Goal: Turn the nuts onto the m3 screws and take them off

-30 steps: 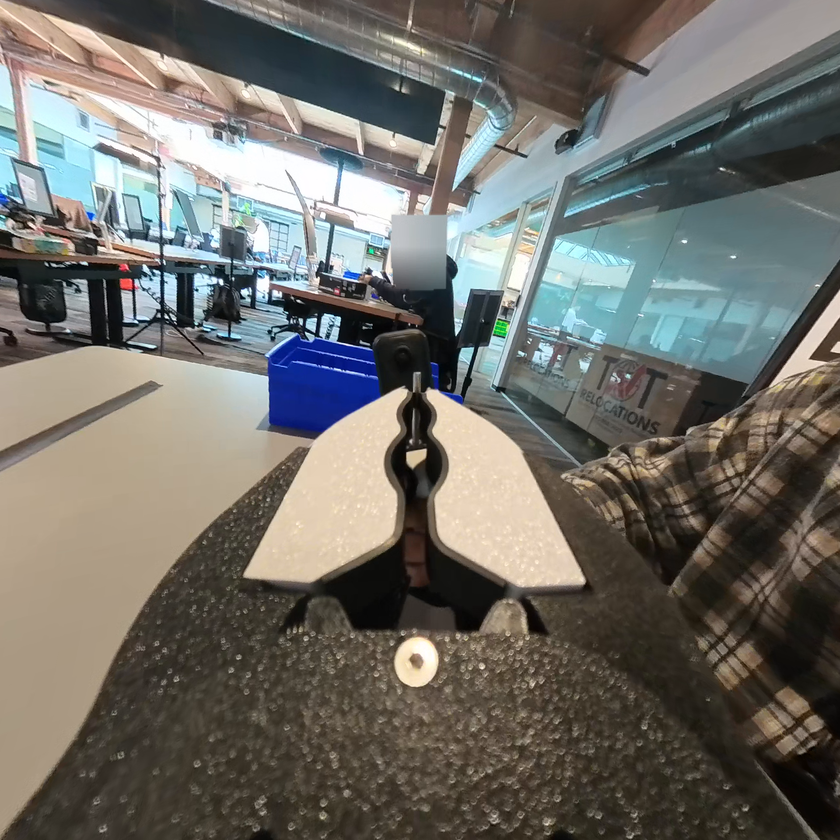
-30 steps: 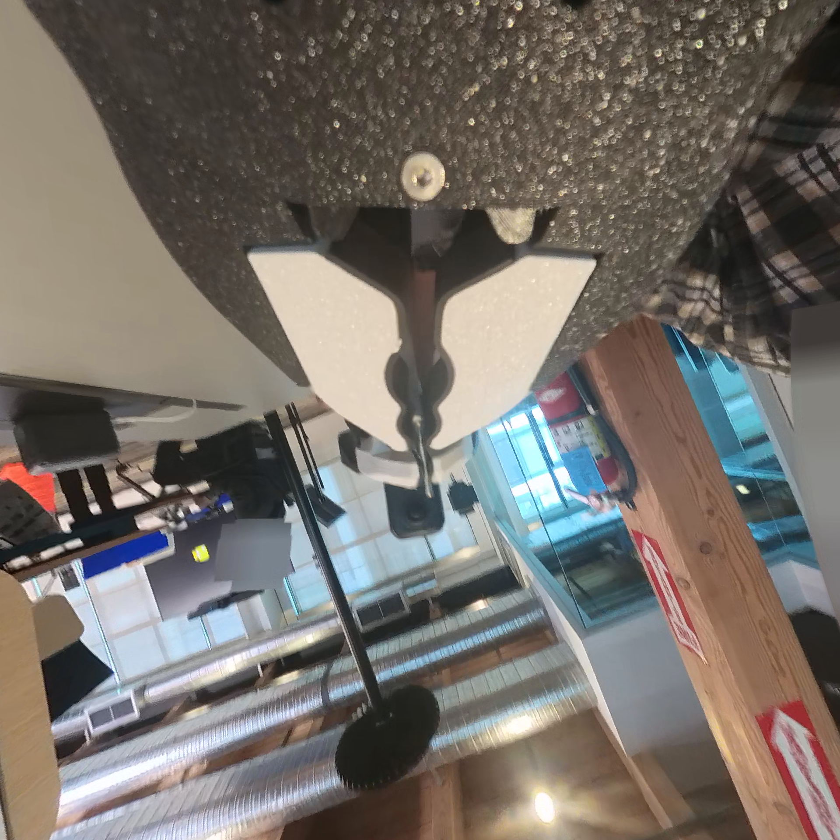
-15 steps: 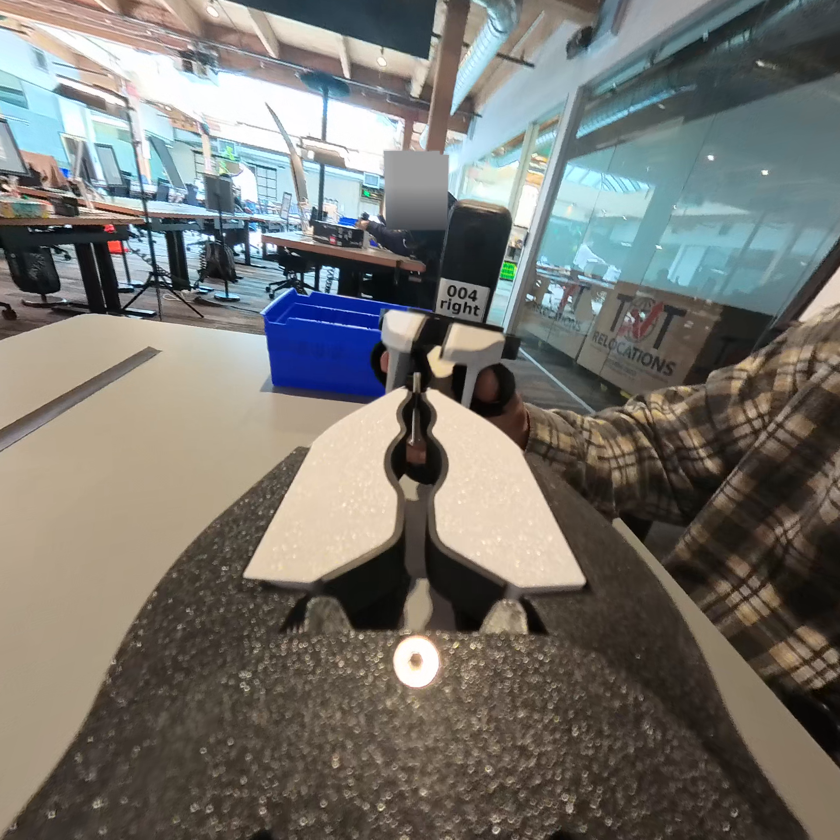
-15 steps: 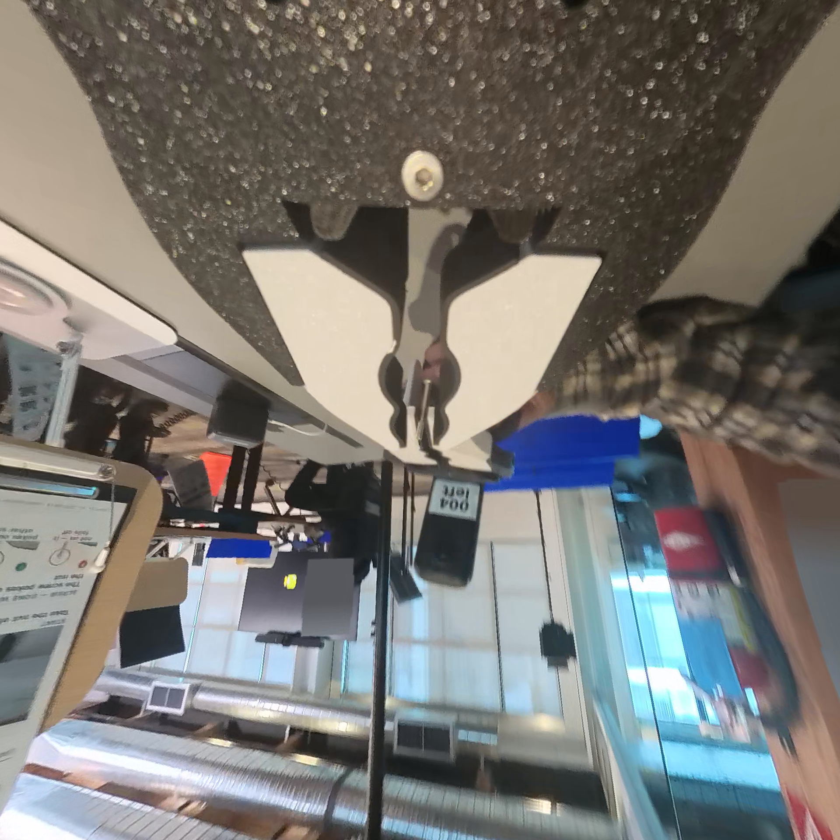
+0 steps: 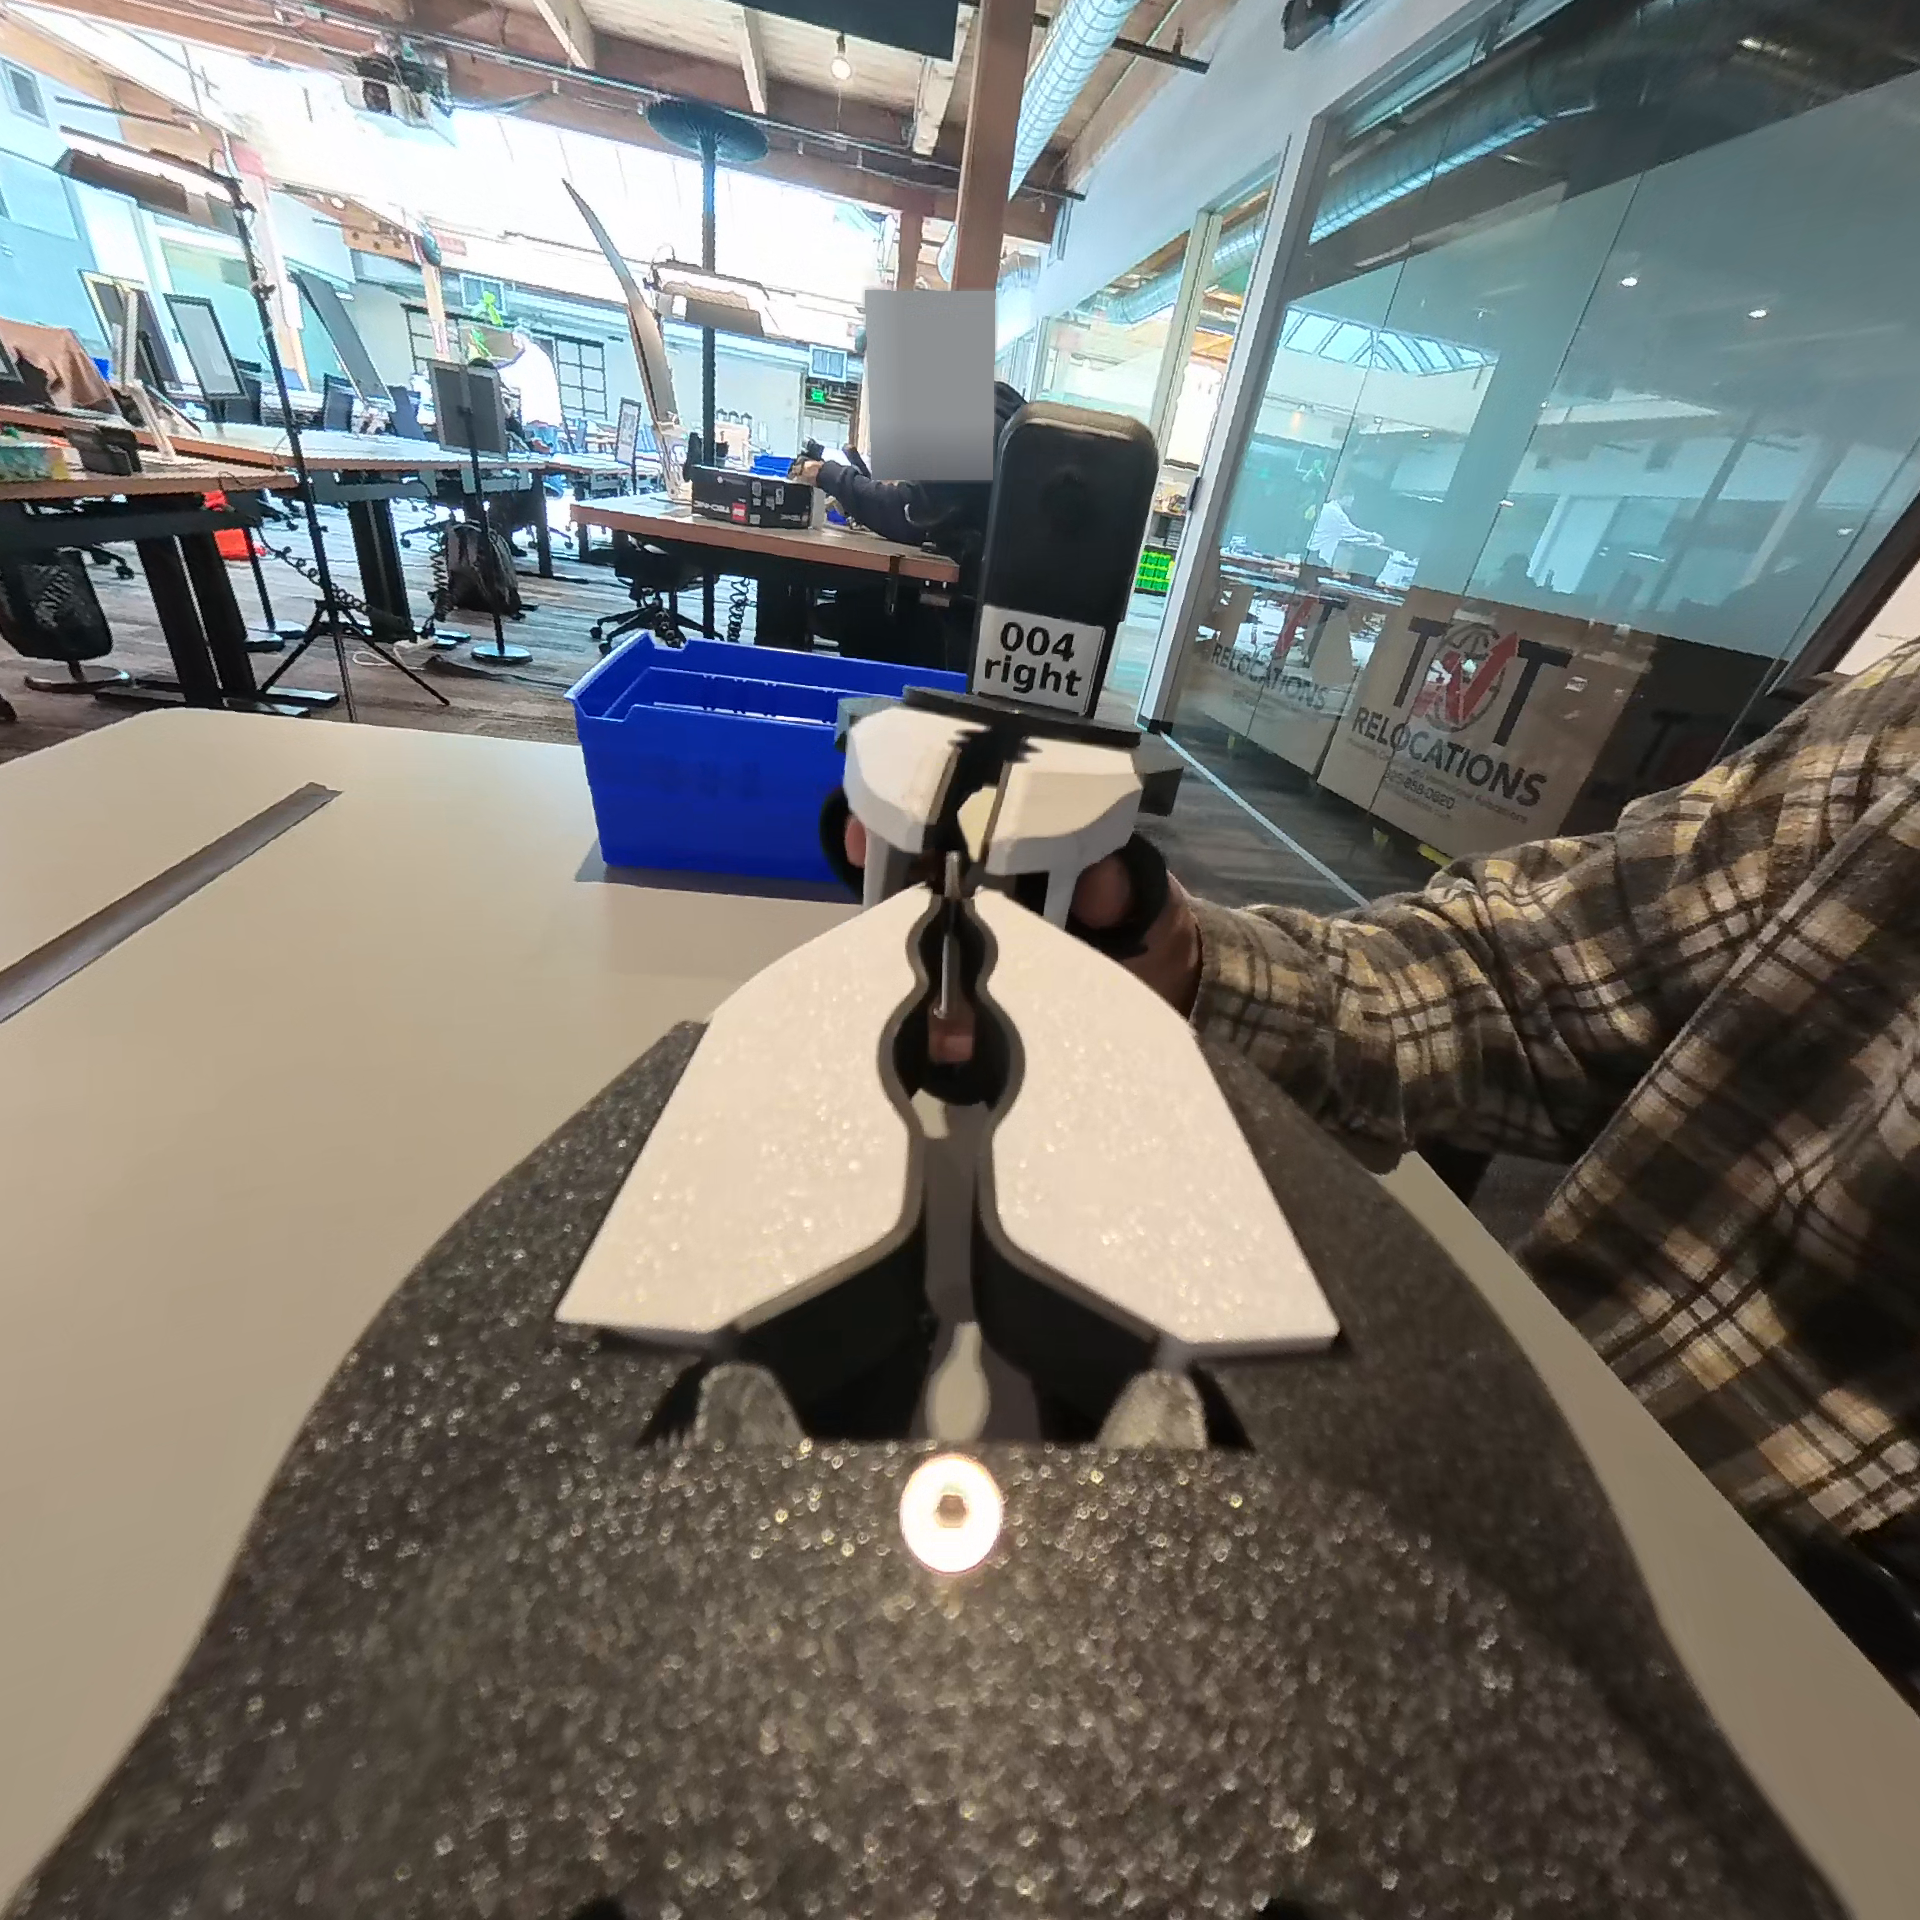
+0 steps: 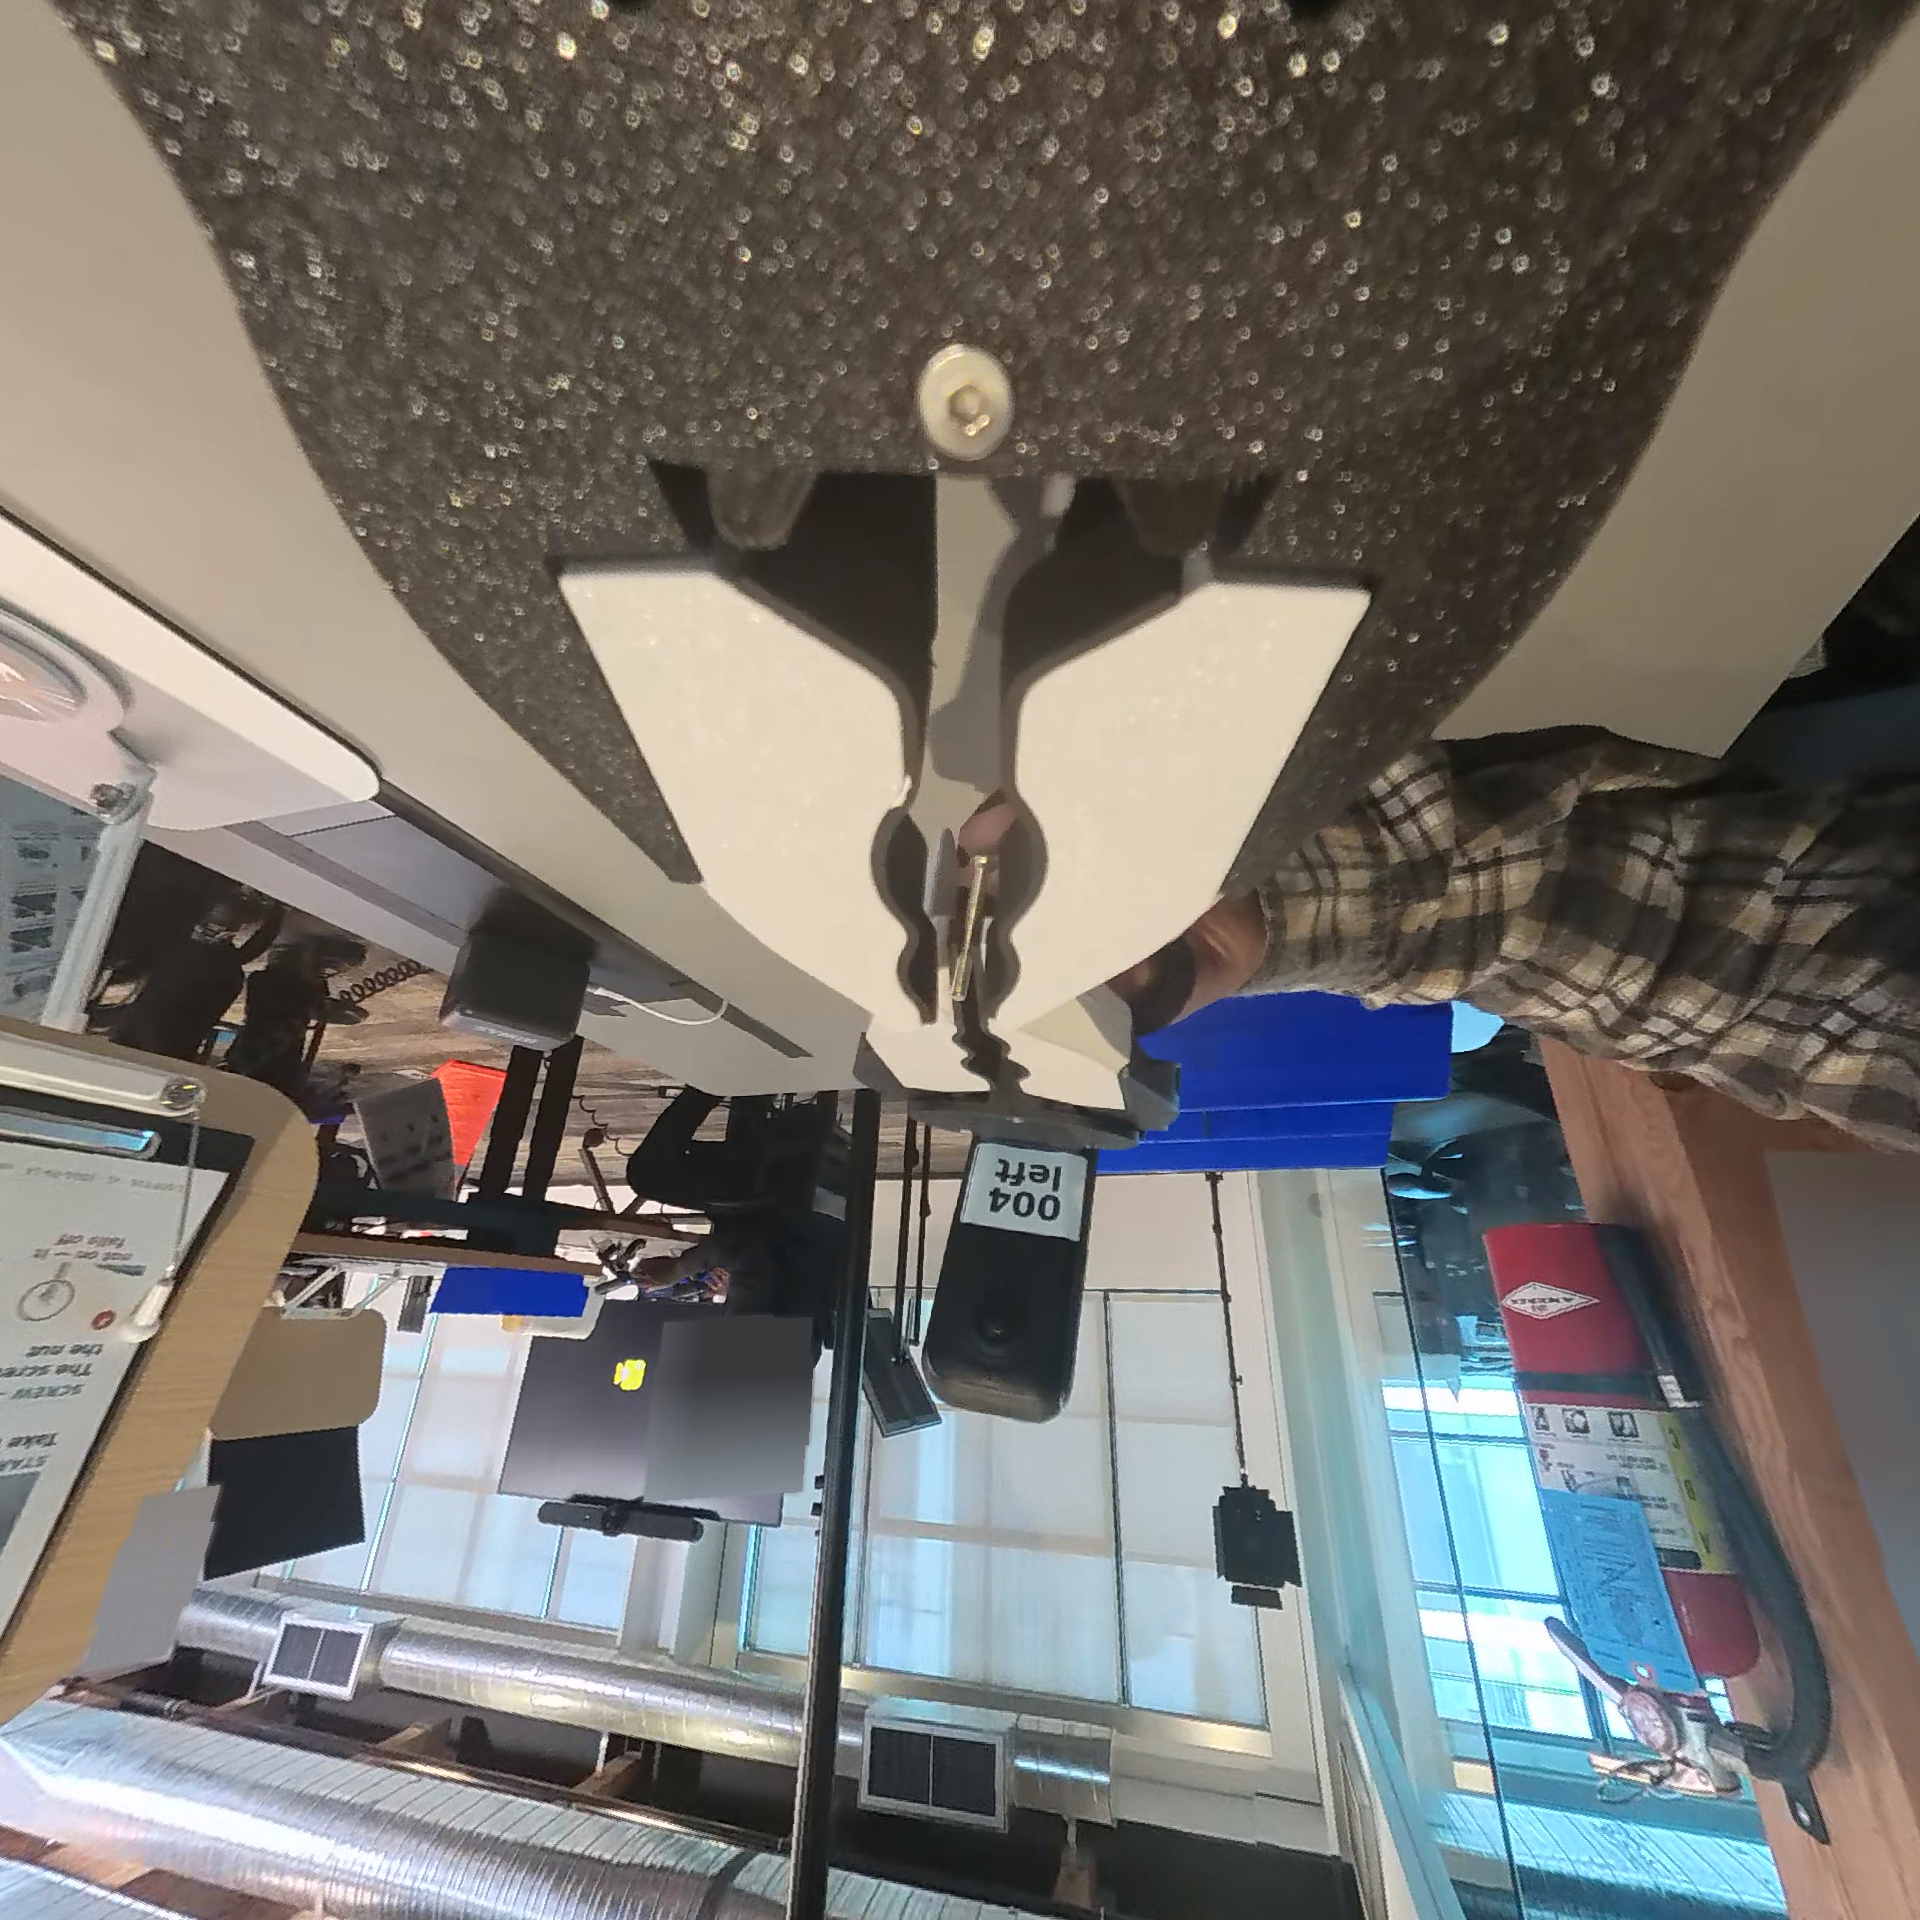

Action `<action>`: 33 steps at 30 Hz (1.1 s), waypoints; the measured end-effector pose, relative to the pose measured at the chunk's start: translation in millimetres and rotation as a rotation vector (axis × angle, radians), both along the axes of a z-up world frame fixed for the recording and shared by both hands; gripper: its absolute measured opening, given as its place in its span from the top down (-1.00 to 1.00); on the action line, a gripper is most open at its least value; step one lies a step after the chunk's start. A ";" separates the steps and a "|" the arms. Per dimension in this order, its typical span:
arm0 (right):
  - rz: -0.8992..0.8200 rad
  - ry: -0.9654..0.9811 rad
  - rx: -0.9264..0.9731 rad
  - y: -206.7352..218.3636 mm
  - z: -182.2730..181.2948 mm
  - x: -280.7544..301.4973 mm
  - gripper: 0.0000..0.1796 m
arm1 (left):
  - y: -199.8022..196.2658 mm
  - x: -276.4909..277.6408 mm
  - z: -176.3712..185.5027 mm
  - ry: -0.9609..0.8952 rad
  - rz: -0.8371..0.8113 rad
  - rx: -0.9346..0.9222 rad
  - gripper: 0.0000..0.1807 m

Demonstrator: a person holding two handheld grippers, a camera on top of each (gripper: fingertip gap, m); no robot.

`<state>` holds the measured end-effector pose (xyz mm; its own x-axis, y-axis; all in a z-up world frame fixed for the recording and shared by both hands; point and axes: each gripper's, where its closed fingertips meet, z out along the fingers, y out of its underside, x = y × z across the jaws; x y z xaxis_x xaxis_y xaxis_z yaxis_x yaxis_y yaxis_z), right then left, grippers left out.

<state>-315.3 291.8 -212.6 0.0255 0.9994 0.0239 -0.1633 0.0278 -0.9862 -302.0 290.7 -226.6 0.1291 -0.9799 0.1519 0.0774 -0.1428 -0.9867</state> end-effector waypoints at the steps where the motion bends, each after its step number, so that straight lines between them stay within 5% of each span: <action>1: 0.001 0.002 -0.001 -0.1 0.0 -0.3 0.92 | -0.3 0.5 0.0 0.001 -0.002 0.000 0.98; 33: 0.075 0.025 -0.077 -3.2 2.6 2.7 0.99 | 0.0 7.2 -14.1 0.059 -0.017 -0.008 0.91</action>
<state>-312.6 288.6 -210.1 -0.0497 0.9974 -0.0527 -0.1871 -0.0611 -0.9804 -294.9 290.7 -240.7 0.1210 -0.9809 0.1523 0.0163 -0.1515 -0.9883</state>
